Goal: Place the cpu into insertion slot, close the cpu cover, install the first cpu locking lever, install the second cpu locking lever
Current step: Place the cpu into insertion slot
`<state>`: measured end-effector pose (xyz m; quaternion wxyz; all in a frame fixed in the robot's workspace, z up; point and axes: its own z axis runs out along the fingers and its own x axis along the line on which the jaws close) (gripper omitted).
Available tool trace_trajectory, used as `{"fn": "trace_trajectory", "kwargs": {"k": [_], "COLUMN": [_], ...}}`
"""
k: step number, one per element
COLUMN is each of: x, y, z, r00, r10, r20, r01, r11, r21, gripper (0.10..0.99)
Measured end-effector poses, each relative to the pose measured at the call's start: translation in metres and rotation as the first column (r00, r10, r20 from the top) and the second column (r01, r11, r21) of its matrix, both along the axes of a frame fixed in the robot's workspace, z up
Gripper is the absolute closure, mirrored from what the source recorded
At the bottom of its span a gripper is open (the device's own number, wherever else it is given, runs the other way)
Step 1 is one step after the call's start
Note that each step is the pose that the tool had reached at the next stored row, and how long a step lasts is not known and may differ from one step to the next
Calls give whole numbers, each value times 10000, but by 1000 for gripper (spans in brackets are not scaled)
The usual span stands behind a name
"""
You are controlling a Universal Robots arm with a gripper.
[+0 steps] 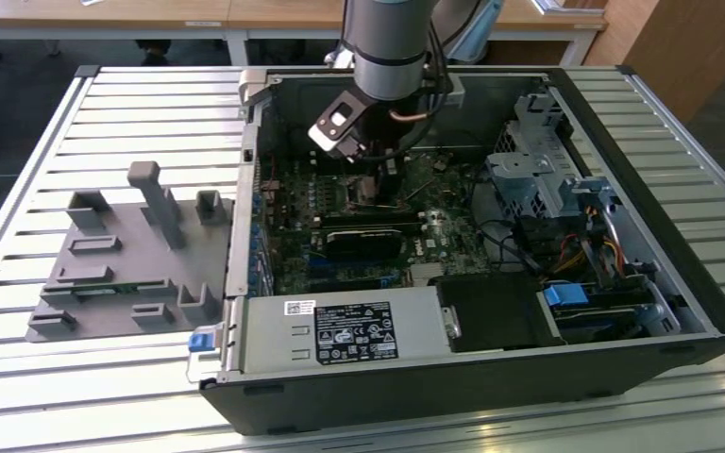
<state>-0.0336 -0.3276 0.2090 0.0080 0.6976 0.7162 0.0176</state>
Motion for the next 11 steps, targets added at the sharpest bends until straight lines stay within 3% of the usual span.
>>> {"fn": "trace_trajectory", "kwargs": {"k": [11], "x": [-11], "y": [33], "z": [-58], "r00": [9998], "r10": [-220], "r20": [0], "r01": [220], "r11": [9998], "r21": [2], "gripper": [545]}}
